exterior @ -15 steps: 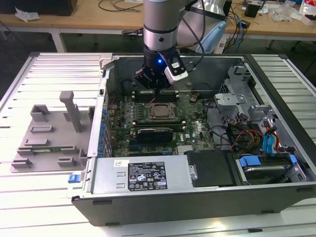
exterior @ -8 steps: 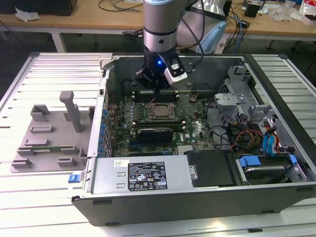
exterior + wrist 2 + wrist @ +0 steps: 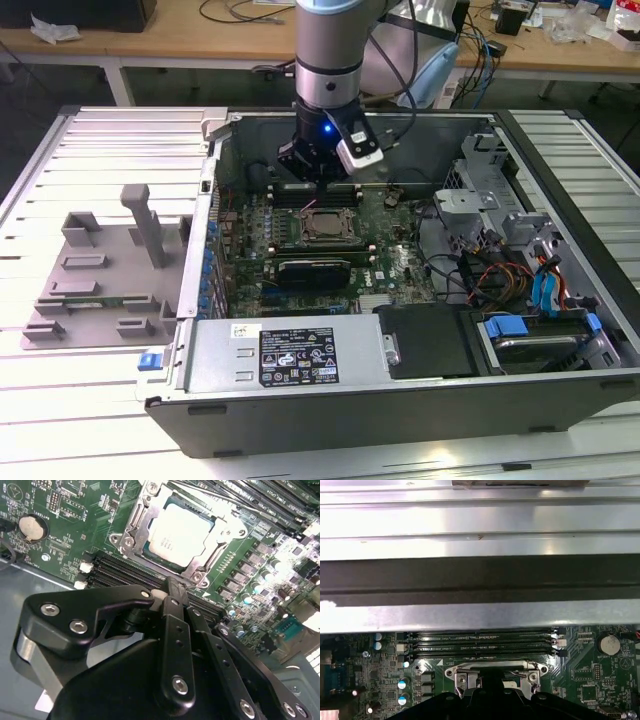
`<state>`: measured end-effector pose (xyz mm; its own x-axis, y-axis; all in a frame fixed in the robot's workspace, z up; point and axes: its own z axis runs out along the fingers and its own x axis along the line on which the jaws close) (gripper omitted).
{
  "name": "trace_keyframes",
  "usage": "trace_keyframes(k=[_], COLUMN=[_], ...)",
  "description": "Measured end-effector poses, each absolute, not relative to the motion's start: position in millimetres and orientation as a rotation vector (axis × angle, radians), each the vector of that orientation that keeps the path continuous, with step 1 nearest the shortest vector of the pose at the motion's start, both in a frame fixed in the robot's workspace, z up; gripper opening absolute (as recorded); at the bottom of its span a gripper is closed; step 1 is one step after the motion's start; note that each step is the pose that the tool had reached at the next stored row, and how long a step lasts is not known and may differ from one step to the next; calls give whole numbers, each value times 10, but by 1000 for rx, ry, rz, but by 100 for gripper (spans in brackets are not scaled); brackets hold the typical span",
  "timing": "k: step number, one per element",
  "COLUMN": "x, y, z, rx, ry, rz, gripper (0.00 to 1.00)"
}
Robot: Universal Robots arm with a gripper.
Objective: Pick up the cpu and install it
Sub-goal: 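Install the first cpu locking lever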
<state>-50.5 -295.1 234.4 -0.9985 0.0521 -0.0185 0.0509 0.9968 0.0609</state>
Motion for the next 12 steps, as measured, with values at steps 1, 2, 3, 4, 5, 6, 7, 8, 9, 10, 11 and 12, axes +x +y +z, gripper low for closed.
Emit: trace_keyframes(k=[1,2,3,4,5,6,7,8,9,10,11,12], x=[-505,-505,-505,-505,-505,-505,-505,-505,-505,-506,-505,-505], y=[-2945,-2935,-2926,-2911,-2903,-2887,-2882,-2880,-2876,-2875,-2874,-2873], z=[2340,2333,2327,2322,2318,2310,2304,2299,2293,2290,2286,2281], rx=[93,109,118,125,129,137,141,143,147,149,150,150], ry=[3118,3118,3117,3117,3117,3116,3116,3116,3115,3115,3115,3115], rz=[94,94,94,94,94,93,94,93,93,93,93,94], gripper=[11,11,11,11,11,11,11,11,11,11,11,11])
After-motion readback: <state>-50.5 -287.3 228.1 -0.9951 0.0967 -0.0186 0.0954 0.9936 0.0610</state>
